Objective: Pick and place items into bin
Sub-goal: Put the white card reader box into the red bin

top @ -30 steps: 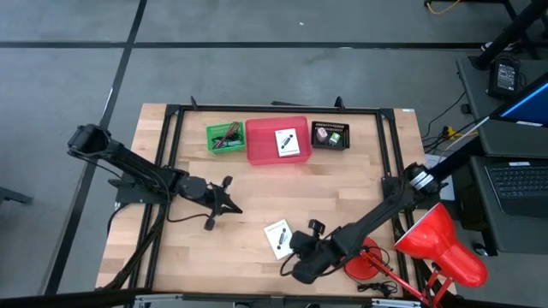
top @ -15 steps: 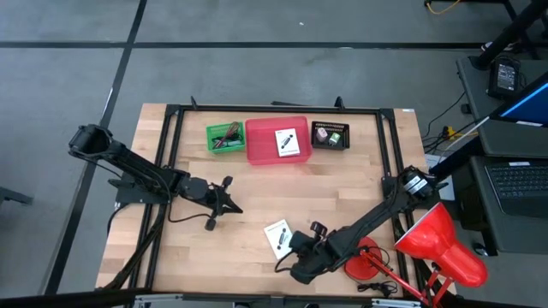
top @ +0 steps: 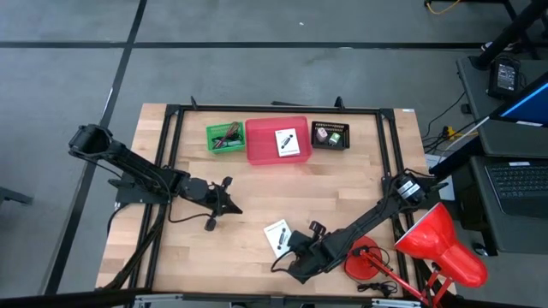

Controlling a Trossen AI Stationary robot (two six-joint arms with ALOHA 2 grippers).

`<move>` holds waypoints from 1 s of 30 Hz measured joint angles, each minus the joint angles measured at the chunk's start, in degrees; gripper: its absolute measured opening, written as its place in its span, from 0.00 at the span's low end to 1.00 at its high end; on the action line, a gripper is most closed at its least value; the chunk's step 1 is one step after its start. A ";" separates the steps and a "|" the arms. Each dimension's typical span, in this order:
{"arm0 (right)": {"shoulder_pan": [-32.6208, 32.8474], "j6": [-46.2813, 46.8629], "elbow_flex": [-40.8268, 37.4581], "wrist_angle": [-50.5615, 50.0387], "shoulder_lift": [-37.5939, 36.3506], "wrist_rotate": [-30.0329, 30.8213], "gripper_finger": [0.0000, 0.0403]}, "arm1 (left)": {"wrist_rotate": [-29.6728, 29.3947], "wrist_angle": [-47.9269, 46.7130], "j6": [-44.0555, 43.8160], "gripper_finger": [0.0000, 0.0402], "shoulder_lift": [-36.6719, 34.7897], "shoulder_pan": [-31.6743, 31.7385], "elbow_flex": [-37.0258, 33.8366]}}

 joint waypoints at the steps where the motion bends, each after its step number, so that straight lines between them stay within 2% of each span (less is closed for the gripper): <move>1: 0.00 0.01 0.00 0.01 0.11 0.00 0.00 | 0.01 0.04 0.00 0.01 0.00 0.00 0.00; 11: -0.17 0.07 0.02 0.08 0.46 0.02 0.00 | 0.03 0.07 -0.28 0.01 0.00 0.00 0.00; 16: -0.17 0.07 0.02 0.06 0.50 0.00 0.00 | -0.16 0.06 -4.03 0.03 0.00 0.00 -0.02; 20: -0.21 0.07 0.02 0.06 0.50 0.03 0.00 | 0.21 -0.07 -6.21 0.12 0.00 0.00 -0.02; 30: -0.28 0.00 0.02 0.00 0.55 0.02 0.00 | 0.12 -0.12 -12.24 0.41 0.00 -0.09 -0.02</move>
